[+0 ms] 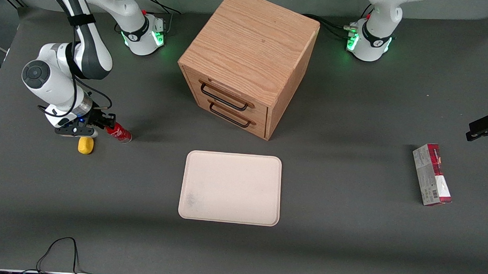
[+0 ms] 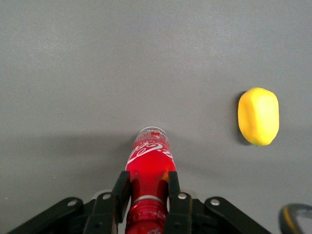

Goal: Place coke bottle on tray
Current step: 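Close the right gripper on the bottle and lift it, then carry the held bottle over the cream tray with the right gripper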

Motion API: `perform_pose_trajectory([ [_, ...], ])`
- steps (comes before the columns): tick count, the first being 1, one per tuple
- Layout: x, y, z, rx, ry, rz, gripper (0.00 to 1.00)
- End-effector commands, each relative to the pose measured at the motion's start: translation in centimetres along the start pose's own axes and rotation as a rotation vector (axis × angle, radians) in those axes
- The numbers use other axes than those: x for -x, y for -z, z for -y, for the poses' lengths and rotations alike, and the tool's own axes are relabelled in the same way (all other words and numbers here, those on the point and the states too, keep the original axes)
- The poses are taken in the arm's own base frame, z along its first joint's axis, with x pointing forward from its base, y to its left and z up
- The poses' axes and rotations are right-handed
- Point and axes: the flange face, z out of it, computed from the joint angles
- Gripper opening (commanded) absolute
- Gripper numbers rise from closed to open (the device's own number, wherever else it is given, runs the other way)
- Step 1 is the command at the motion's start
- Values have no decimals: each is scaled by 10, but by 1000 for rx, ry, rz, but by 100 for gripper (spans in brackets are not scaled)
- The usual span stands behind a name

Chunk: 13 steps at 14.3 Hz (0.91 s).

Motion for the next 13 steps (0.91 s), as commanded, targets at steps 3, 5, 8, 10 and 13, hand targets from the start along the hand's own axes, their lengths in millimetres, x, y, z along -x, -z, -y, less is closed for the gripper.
perform_pose_trajectory([
  [3, -34, 62, 2, -21, 1, 51, 0],
  [5, -64, 113, 20, -45, 6, 70, 0],
  [8, -112, 189, 54, -69, 22, 82, 0],
  [10, -135, 234, 90, -61, 73, 65, 0],
  [13, -164, 274, 142, -31, 139, 36, 0],
])
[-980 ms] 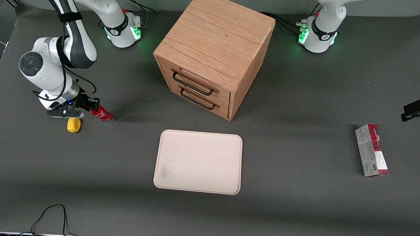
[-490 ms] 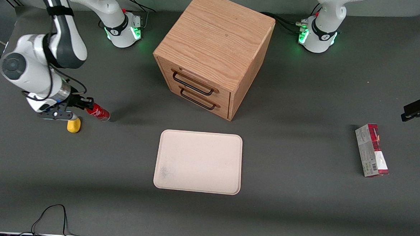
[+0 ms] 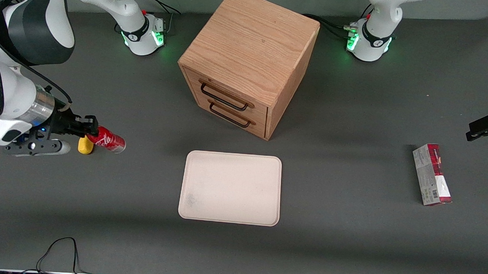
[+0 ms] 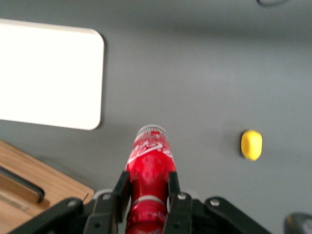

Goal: Place coke bottle on tray
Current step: 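Carry the held bottle over the cream tray with the right gripper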

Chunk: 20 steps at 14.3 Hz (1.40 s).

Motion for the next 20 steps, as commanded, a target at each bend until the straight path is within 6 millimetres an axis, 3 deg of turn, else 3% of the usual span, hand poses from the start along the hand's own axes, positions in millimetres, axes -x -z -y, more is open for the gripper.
perform_pose_trajectory([
  [1, -48, 7, 56, 8, 37, -15, 0],
  [4, -63, -11, 109, -55, 75, -72, 0],
  [7, -88, -70, 162, -74, 139, -123, 0],
  [10, -107, -130, 198, -21, 208, -183, 0],
  [13, -123, -189, 209, -5, 230, -212, 0],
  [18, -126, -229, 206, 55, 255, -187, 0],
  [20, -126, -237, 204, 56, 248, -184, 27],
])
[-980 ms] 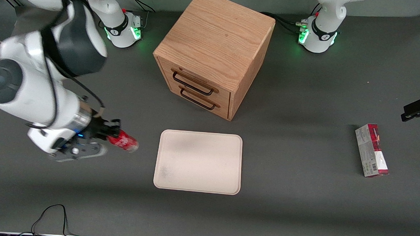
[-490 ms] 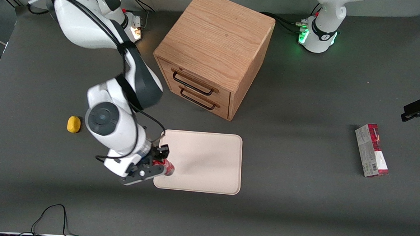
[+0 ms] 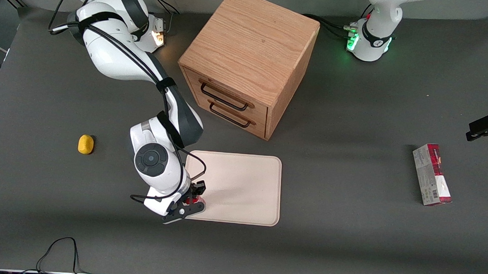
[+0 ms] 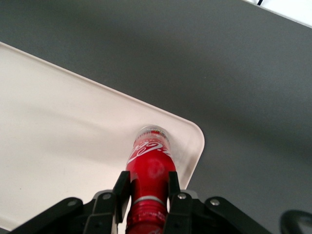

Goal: Place coke bottle on tray

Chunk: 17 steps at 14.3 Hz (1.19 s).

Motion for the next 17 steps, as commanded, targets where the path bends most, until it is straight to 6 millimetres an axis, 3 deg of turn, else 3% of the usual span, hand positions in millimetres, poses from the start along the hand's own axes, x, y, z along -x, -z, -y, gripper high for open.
perform_pose_trajectory([
  [1, -4, 6, 1, 9, -21, -53, 99],
  [5, -4, 8, 0, 3, -75, -71, 100],
  [6, -5, 18, 0, -1, -85, -83, 100],
  [8, -2, 60, -6, -5, -122, -101, 100],
  [10, 17, 99, -23, -19, -161, -44, 100],
  [14, 102, 166, -107, -65, -320, 13, 100],
  [17, 194, 183, -162, -55, -366, 73, 100],
])
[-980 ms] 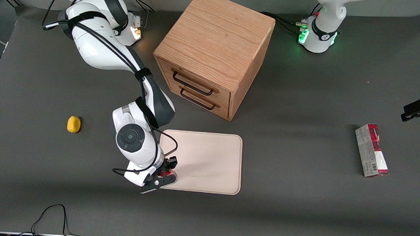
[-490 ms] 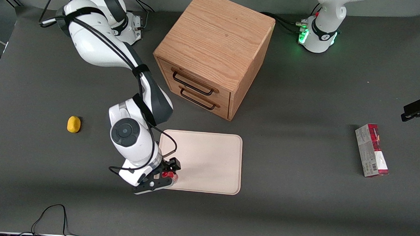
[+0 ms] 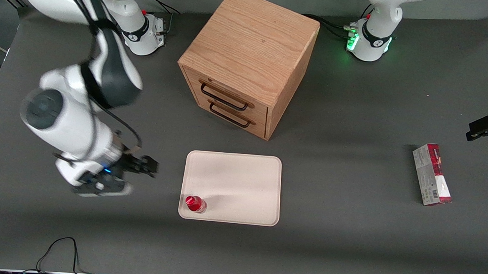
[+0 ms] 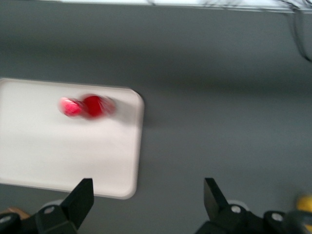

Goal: Place coke bottle on tray

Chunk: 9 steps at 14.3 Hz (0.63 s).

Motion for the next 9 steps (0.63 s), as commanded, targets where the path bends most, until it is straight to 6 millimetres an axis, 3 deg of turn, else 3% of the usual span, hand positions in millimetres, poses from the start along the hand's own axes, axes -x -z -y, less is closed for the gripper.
perform_pose_trajectory([
  [1, 98, 5, -75, -27, -31, 68, 100],
  [3, 140, 17, -120, -53, -57, 75, 100],
  [5, 175, 40, -134, -46, -51, 78, 100],
  [9, 213, 90, -149, -30, -44, 98, 100],
])
